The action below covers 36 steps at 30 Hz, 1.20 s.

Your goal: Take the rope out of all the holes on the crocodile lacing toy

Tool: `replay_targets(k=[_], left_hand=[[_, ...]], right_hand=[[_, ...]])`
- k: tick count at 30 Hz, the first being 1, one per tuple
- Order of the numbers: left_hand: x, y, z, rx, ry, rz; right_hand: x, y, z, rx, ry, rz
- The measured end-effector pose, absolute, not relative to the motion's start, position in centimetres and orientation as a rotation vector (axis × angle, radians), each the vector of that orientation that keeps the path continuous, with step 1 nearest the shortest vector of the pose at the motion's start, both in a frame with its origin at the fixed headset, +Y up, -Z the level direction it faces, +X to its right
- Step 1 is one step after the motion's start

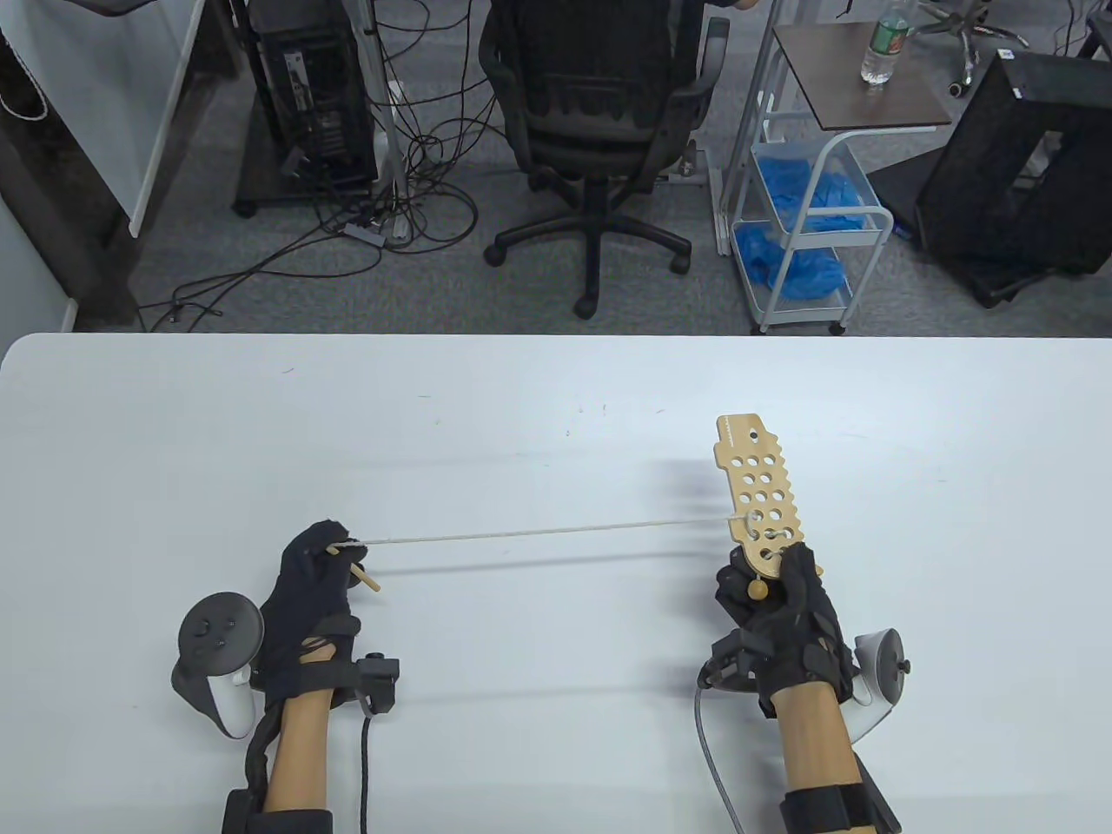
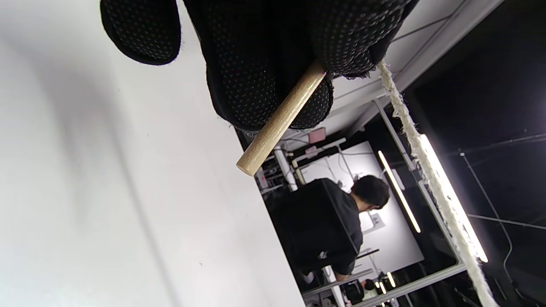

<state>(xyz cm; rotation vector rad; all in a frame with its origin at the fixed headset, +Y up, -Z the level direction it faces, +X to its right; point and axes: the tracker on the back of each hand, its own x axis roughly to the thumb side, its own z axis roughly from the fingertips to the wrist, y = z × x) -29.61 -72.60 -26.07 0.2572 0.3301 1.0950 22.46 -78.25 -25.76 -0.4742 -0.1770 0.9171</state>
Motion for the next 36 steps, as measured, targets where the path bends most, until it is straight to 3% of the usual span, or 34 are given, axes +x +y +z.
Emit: replay_targets(k=[36], left_hand=[[-31.9, -74.2, -24.9, 0.294, 0.512, 1.442]], right_hand=[[23.4, -78.7, -24.9, -0.569, -0.262, 0.815]])
